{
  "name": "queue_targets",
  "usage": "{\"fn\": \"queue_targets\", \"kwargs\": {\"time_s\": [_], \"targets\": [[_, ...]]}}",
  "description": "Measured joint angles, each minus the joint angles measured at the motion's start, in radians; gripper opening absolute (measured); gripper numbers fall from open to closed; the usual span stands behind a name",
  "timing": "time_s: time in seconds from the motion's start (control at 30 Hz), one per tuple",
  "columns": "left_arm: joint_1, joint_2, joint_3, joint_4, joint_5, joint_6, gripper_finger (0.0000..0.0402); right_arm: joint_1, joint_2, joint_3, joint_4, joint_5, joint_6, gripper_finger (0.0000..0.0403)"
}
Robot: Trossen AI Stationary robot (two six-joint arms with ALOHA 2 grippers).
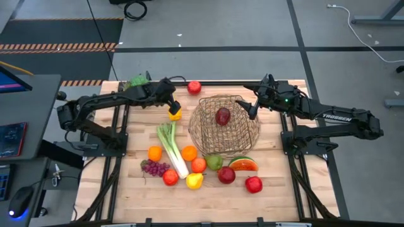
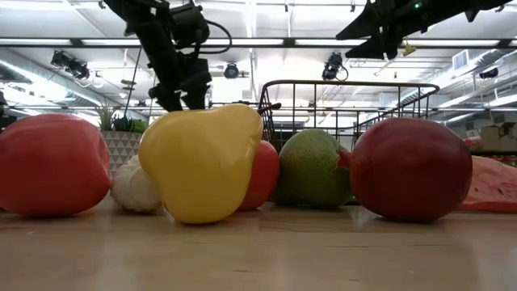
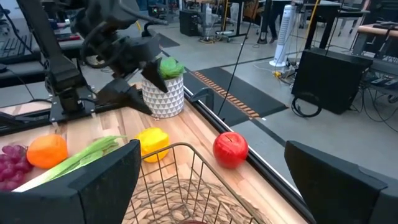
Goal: Build produce basket
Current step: Put the yellow bell pepper into the brown wire basket
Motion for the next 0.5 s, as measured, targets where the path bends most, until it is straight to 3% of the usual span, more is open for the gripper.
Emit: {"fn": "queue_targets", "kwargs": {"time_s": [0.27, 0.37, 0.5], "targets": [[0.037, 0.058, 0.001, 0.054, 0.055, 0.006, 0.04, 0.0, 0.0, 0.0, -0.007, 0.0, 0.009, 0.04], [0.037, 0.1, 0.0, 0.047, 0.175, 0.099, 0.04, 0.0, 0.0, 0.0, -0.01, 0.0, 0.009, 0.04], [0.018, 0.139, 0.0, 0.048, 0.189, 0.248, 0.04, 0.0, 0.0, 0.0, -0.011, 0.0, 0.009, 0.04]]}}
